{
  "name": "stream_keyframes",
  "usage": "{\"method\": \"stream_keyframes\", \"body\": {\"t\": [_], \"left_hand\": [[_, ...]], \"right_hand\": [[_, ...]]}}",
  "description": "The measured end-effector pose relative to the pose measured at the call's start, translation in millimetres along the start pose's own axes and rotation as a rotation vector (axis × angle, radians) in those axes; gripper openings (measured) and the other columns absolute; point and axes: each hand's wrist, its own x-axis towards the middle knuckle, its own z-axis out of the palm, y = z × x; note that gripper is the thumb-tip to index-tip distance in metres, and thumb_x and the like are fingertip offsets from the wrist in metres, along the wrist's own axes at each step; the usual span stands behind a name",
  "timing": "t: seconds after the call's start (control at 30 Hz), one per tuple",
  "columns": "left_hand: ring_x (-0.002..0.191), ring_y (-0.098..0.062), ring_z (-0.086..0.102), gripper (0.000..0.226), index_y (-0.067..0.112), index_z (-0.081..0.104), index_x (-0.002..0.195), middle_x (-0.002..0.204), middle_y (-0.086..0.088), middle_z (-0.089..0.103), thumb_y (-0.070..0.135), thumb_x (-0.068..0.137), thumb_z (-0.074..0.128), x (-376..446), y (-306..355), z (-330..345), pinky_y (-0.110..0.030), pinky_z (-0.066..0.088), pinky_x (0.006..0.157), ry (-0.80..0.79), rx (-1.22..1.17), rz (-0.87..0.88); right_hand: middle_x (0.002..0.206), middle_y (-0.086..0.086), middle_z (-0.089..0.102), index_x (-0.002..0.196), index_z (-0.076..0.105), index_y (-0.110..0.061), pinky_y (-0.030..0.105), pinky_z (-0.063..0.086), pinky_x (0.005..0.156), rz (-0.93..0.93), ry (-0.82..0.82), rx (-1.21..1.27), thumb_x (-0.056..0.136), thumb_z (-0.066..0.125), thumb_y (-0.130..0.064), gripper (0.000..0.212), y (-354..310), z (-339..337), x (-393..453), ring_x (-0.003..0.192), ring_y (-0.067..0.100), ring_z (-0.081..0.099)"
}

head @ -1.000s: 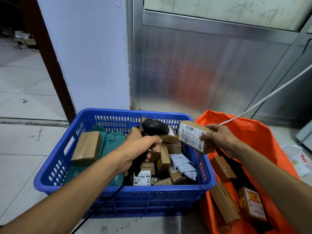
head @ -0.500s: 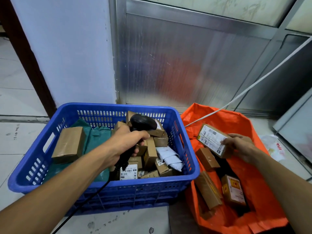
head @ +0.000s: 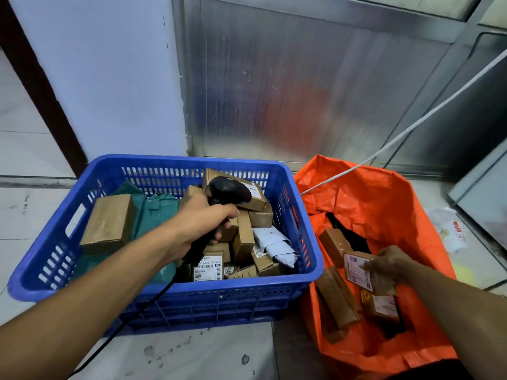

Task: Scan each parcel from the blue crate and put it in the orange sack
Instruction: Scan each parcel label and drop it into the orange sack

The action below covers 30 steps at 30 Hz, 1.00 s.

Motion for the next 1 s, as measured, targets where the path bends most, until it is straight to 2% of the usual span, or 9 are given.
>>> {"method": "stream_keyframes", "body": {"t": [0.13, 0.33, 0.4, 0.47, 0.5, 0.6, 0.73, 0.87, 1.0], "left_hand": [[0.045, -0.010, 0.048, 0.022, 0.000, 0.067, 0.105, 0.063, -0.001, 0.060, 0.016, 0.091, 0.069, 1, 0, 0, -0.021, 0.041, 0.042, -0.003, -0.011, -0.013], [0.043, -0.011, 0.046, 0.027, -0.003, 0.067, 0.108, 0.062, -0.002, 0.060, 0.017, 0.090, 0.070, 5, -1, -4, -0.022, 0.041, 0.041, 0.025, -0.007, -0.003], [0.043, -0.012, 0.046, 0.028, -0.003, 0.066, 0.109, 0.062, -0.002, 0.060, 0.016, 0.090, 0.070, 7, -1, -5, -0.022, 0.041, 0.042, 0.031, 0.005, -0.004], [0.044, -0.012, 0.046, 0.029, -0.005, 0.065, 0.111, 0.063, -0.003, 0.060, 0.015, 0.091, 0.070, 8, -1, -5, -0.023, 0.040, 0.042, 0.029, 0.012, -0.008], [0.045, -0.012, 0.045, 0.029, -0.005, 0.065, 0.111, 0.064, -0.003, 0.059, 0.015, 0.091, 0.069, 8, -1, -4, -0.023, 0.040, 0.042, 0.027, 0.013, -0.013], [0.044, -0.011, 0.046, 0.027, -0.004, 0.065, 0.110, 0.064, -0.003, 0.059, 0.015, 0.091, 0.069, 6, -1, -2, -0.022, 0.040, 0.042, 0.018, 0.023, -0.033], [0.045, -0.012, 0.046, 0.027, -0.004, 0.065, 0.110, 0.065, -0.003, 0.059, 0.014, 0.091, 0.069, 5, -1, -1, -0.023, 0.041, 0.043, 0.019, 0.035, -0.034], [0.045, -0.012, 0.046, 0.029, -0.006, 0.065, 0.111, 0.064, -0.003, 0.059, 0.014, 0.091, 0.068, 5, -1, -1, -0.021, 0.041, 0.041, 0.036, 0.030, -0.009], [0.047, -0.012, 0.047, 0.022, -0.001, 0.067, 0.106, 0.062, -0.001, 0.059, 0.015, 0.091, 0.067, 6, 1, 1, -0.023, 0.042, 0.045, 0.047, 0.011, 0.019]], "right_hand": [[0.105, 0.015, 0.068, 0.115, 0.063, -0.002, 0.034, 0.053, 0.069, -0.010, 0.013, -0.090, 0.065, 0.092, -0.035, 0.067, -22, 13, -9, 0.092, 0.031, 0.068], [0.127, 0.021, 0.060, 0.123, 0.056, 0.000, 0.035, 0.047, 0.085, -0.029, 0.091, -0.093, 0.070, 0.089, -0.034, 0.071, -40, 48, -25, 0.117, 0.035, 0.059], [0.117, 0.024, 0.064, 0.121, 0.059, 0.006, 0.032, 0.051, 0.086, -0.057, 0.026, 0.005, 0.074, 0.081, -0.027, 0.061, -44, 65, -20, 0.105, 0.031, 0.062], [0.081, 0.020, 0.066, 0.096, 0.066, 0.007, 0.028, 0.054, 0.064, -0.099, -0.051, 0.086, 0.087, 0.069, -0.006, 0.016, -50, 73, -23, 0.074, 0.026, 0.059], [0.067, 0.015, 0.062, 0.082, 0.066, 0.002, 0.028, 0.048, 0.053, -0.115, -0.068, 0.081, 0.089, 0.068, -0.003, 0.008, -55, 73, -23, 0.063, 0.023, 0.055], [0.063, 0.009, 0.059, 0.077, 0.062, -0.006, 0.023, 0.043, 0.047, -0.164, -0.083, 0.043, 0.088, 0.072, -0.013, 0.016, -68, 73, -23, 0.057, 0.020, 0.055], [0.076, 0.014, 0.067, 0.086, 0.068, 0.001, 0.032, 0.045, 0.062, -0.316, 0.089, 0.055, 0.086, 0.071, -0.013, 0.015, -91, 66, -23, 0.066, 0.022, 0.059], [0.122, 0.019, 0.068, 0.120, 0.068, -0.001, 0.036, 0.044, 0.098, -0.405, 0.199, 0.172, 0.088, 0.067, -0.013, 0.034, -118, 58, -25, 0.117, 0.032, 0.062], [0.111, 0.013, 0.072, 0.112, 0.072, -0.004, 0.033, 0.047, 0.093, -0.528, 0.231, 0.229, 0.089, 0.061, -0.011, 0.026, -147, 56, -37, 0.111, 0.028, 0.065]]}}
